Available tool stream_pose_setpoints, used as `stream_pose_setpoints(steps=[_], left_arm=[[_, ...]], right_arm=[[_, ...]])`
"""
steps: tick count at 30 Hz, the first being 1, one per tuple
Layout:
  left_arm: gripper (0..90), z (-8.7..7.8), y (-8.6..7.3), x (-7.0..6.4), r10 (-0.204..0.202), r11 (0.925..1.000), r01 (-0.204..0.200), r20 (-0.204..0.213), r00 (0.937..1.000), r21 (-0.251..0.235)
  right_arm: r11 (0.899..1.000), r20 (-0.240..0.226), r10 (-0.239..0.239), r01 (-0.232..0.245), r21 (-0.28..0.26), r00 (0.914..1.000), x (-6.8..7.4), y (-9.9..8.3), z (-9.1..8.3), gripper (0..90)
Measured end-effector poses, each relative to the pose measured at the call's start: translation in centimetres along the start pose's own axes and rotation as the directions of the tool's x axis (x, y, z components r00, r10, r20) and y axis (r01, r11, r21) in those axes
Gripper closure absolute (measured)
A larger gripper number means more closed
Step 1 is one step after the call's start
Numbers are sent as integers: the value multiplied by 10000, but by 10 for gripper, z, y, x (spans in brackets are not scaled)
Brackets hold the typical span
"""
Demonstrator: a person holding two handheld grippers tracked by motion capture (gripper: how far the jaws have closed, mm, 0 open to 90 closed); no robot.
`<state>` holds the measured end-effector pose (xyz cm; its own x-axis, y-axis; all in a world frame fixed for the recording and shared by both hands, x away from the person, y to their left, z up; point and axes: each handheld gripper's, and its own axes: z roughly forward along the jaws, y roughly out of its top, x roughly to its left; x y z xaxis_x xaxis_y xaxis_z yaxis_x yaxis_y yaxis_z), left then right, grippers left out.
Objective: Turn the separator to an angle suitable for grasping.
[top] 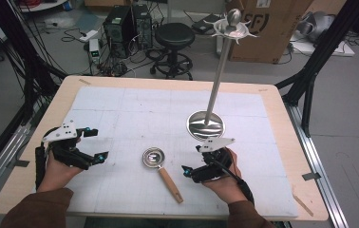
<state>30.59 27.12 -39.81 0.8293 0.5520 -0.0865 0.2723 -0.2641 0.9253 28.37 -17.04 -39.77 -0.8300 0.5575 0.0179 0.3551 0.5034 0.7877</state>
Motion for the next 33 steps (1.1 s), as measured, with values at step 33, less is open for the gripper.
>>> stream_pose_setpoints(steps=[33], left_arm=[[16,0,0,0,22,10000,-22,-21,10000,48]], right_arm=[[9650,-1100,-1269,1484,2164,9858,53,-2,56,308]])
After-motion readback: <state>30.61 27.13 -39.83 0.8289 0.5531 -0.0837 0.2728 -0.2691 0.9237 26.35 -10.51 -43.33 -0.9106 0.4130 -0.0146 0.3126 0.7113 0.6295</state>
